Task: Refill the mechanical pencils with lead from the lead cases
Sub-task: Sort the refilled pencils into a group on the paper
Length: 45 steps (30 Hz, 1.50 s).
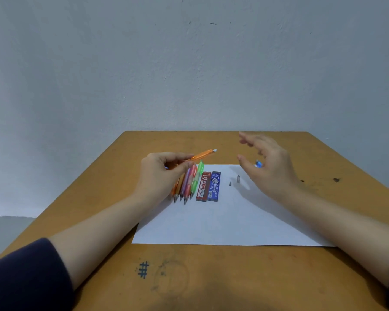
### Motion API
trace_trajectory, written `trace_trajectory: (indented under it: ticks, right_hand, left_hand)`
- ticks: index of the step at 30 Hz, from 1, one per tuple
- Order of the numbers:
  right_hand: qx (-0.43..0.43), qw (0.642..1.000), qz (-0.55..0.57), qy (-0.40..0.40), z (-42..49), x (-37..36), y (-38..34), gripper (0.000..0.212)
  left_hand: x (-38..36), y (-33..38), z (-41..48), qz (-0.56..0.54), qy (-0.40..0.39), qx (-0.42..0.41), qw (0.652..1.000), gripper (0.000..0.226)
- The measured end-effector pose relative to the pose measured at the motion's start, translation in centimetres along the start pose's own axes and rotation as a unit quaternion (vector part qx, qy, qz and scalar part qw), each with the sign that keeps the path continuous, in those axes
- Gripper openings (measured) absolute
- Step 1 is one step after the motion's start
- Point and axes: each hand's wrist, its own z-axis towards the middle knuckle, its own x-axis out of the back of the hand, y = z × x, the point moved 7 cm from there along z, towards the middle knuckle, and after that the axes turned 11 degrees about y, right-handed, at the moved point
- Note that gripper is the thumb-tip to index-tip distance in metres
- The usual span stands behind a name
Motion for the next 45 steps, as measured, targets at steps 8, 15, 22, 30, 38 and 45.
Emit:
trace_trajectory:
  ticks: [8, 15, 22, 30, 38, 45]
  right_hand:
    - [0.026, 0.997, 0.01, -0.065, -1.1, -1.6, -1.5, 0.052]
    - [0.056, 0.989, 0.033, -0.131, -1.5, -2.5, -1.7, 0.062]
    - [0.038, 0.987, 0.054, -0.148, -1.9, -3.0, -1.8, 0.078]
    - [0.088, 0.99, 0.024, -0.11, -1.5, -2.7, -1.7, 0.056]
    - [0.068, 0.993, 0.028, -0.095, -1.4, -2.5, -1.7, 0.058]
    - [0.031, 0.99, 0.086, -0.11, -1.5, -2.6, -1.6, 0.056]
  left_hand:
    - [-0.1, 0.5, -0.2, 0.012, -0.004, -0.009, 1.0, 0.014]
    - [-0.1, 0.6, -0.4, 0.009, -0.005, -0.009, 1.0, 0.015]
    - [-0.1, 1.0, -0.4, 0.031, -0.008, -0.021, 0.999, 0.016]
    - [-0.1, 0.6, -0.3, 0.025, -0.008, -0.013, 1.0, 0.015]
    - [-0.1, 0.5, -0.2, 0.005, -0.004, -0.004, 1.0, 0.014]
    - [-0.3, 0.7, -0.5, -0.018, -0.02, 0.006, 1.0, 0.017]
